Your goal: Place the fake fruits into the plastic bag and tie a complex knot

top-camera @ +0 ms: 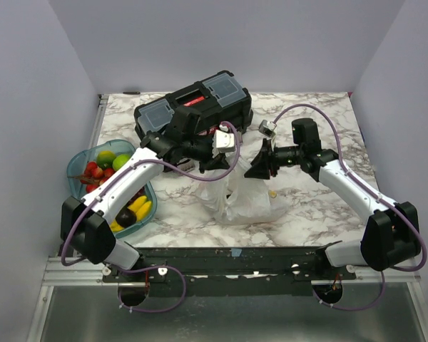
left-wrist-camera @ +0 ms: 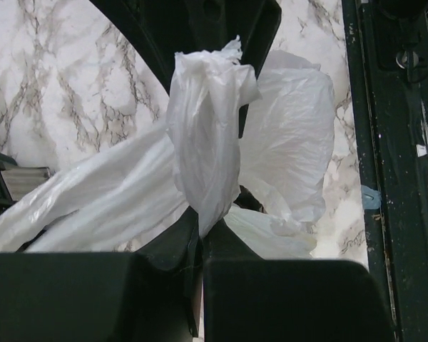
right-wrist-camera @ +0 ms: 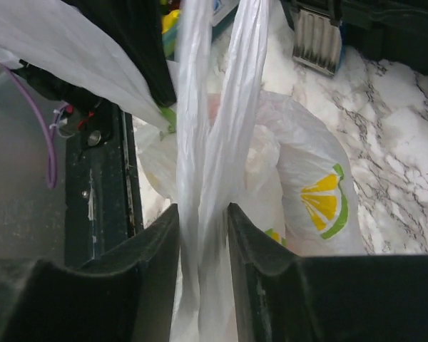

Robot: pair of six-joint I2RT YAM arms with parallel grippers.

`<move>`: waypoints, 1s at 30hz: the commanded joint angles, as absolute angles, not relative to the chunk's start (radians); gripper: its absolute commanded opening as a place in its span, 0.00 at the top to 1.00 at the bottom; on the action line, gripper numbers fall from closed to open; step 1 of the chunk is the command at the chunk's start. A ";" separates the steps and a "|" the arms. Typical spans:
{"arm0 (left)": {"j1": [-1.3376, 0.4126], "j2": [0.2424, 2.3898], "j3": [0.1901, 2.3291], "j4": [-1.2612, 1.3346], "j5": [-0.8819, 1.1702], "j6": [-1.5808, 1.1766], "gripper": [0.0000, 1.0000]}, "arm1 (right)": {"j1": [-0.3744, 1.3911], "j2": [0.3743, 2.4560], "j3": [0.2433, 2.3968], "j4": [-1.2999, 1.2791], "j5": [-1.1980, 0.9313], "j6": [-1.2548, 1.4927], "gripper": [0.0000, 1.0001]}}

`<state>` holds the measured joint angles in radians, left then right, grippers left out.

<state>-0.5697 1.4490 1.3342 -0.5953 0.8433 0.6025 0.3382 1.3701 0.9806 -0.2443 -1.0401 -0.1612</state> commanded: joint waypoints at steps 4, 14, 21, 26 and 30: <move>-0.614 1.520 1.394 -0.620 0.780 0.604 0.98 | 0.346 1.348 0.994 -0.220 -1.132 -0.142 0.48; -0.659 1.586 1.428 -0.605 0.772 0.599 0.95 | 0.362 1.347 0.973 -0.097 -1.137 -0.056 0.28; -0.667 1.605 1.440 -0.622 0.776 0.614 0.90 | 0.368 1.345 0.919 0.058 -1.090 0.061 0.37; -0.667 1.575 1.420 -0.650 0.773 0.622 0.81 | 0.368 1.335 0.902 0.075 -1.018 0.060 0.81; -0.647 1.529 1.398 -0.653 0.767 0.582 0.60 | 0.368 1.319 0.891 0.080 -1.028 0.061 0.99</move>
